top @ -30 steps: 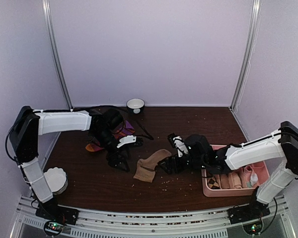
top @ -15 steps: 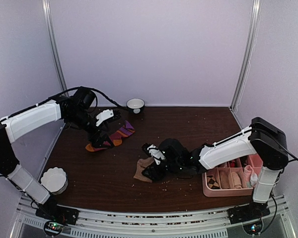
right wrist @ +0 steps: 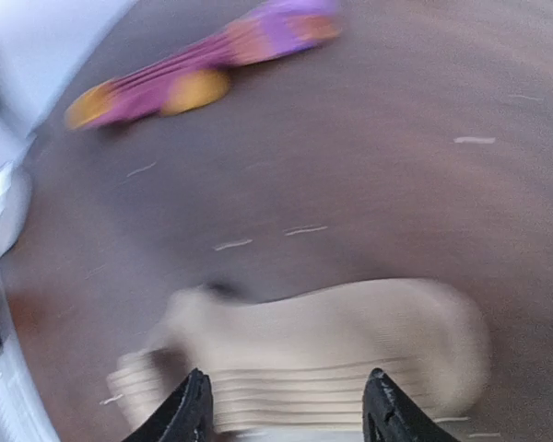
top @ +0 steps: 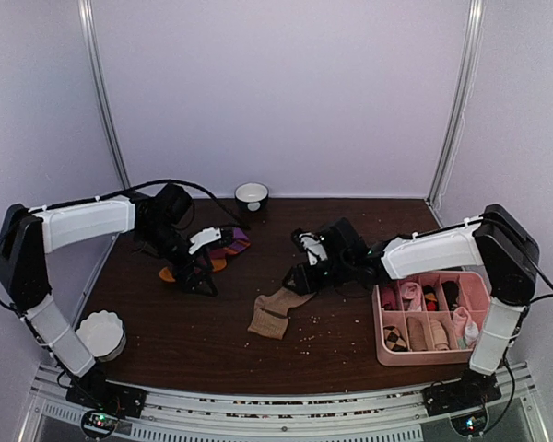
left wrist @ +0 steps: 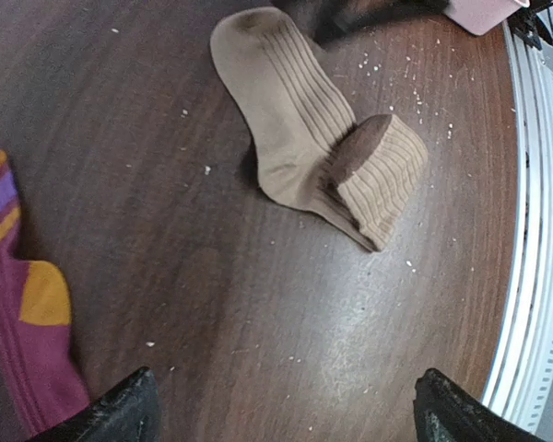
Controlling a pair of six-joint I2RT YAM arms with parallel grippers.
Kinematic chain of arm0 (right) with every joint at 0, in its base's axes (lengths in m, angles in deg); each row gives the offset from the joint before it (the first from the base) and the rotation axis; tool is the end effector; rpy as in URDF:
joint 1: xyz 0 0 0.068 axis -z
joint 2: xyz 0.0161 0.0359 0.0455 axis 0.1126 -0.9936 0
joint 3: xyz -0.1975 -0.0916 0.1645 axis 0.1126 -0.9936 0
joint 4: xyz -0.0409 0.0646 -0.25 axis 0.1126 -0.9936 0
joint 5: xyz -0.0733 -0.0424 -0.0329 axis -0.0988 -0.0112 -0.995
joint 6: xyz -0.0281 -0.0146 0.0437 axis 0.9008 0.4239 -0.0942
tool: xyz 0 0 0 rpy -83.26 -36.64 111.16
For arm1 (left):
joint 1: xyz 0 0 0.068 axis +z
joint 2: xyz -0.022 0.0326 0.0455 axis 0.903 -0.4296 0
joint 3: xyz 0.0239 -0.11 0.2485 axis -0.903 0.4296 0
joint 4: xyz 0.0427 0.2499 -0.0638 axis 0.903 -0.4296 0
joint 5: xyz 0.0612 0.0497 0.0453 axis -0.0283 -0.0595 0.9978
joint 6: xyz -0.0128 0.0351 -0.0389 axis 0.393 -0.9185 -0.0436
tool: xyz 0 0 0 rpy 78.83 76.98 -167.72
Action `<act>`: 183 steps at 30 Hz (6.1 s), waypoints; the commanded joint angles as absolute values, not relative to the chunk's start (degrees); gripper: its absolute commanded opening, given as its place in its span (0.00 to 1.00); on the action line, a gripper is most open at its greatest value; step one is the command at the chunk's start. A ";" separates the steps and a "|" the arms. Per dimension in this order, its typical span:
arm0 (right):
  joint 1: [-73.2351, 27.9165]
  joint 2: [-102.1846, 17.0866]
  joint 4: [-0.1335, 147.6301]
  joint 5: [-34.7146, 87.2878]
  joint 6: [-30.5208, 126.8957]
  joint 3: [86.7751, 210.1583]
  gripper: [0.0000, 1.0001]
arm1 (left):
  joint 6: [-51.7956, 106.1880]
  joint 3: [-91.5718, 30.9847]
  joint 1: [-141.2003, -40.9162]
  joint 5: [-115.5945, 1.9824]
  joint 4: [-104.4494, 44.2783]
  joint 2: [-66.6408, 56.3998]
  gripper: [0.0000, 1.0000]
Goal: Roll the socks
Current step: Roll the sock at the center of the board.
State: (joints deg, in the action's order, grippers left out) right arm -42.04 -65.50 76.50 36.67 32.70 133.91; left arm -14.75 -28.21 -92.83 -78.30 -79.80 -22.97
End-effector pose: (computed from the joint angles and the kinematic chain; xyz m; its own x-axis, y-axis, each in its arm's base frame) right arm 0.2473 0.2963 0.1762 -0.7297 -0.2803 -0.6237 -0.6383 0.6063 0.4743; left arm 0.2719 -0.1664 0.2368 -0.4369 0.7333 -0.5209 0.8993 0.3669 -0.2379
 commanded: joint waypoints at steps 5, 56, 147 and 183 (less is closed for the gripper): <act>-36.92 -72.00 55.54 20.48 31.37 143.46 0.57 | -17.07 -29.31 -93.90 -83.77 -77.71 -25.00 0.96; -46.66 -55.93 63.03 47.75 36.91 148.96 0.00 | -16.87 -12.88 -89.92 -74.75 -76.88 12.51 0.98; -72.17 -59.33 98.25 10.80 51.96 114.81 0.76 | -19.91 -21.63 -103.60 -87.66 -79.62 -22.00 0.67; -64.81 -74.28 88.71 26.88 44.78 128.54 0.00 | -25.76 -11.93 -102.55 -82.56 -77.12 -14.79 0.60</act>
